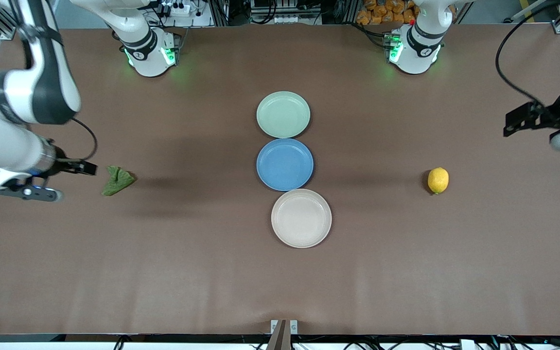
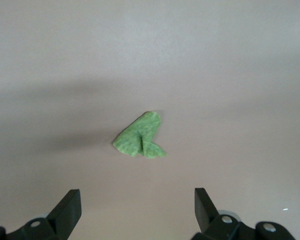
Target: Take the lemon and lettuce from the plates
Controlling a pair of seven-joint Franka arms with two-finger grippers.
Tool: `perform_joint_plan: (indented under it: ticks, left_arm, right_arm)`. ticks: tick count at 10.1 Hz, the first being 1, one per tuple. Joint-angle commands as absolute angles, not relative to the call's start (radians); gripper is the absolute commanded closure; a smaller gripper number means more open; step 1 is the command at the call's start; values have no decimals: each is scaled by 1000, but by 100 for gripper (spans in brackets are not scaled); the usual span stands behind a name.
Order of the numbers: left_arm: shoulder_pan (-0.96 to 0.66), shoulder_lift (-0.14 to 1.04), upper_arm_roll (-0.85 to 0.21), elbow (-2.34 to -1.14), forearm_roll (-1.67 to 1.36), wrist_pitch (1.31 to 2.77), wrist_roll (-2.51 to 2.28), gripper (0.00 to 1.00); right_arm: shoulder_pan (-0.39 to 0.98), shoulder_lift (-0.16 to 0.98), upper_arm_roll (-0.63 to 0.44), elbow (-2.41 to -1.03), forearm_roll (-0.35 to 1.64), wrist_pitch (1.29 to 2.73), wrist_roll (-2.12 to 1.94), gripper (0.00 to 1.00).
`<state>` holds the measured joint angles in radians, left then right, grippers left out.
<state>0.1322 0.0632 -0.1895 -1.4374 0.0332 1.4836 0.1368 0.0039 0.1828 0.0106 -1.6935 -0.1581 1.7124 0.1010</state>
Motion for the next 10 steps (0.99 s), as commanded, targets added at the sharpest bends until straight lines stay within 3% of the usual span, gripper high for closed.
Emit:
perform_joint_plan:
  ticks: [1, 3, 5, 10]
  left_arm:
    - [141, 9, -196, -1448, 41, 1470, 141, 0]
    - [106, 0, -166, -1451, 15, 1473, 146, 0]
    - [-35, 0, -36, -1451, 15, 1474, 135, 0]
    - [-38, 3, -34, -1451, 12, 1483, 132, 0]
  right_arm:
    - [9, 155, 2, -1590, -133, 1625, -36, 0]
    - [0, 112, 21, -1530, -133, 1568, -48, 0]
    - [-2, 55, 31, -1526, -133, 1534, -40, 0]
    - [-23, 35, 35, -1445, -104, 1474, -48, 0]
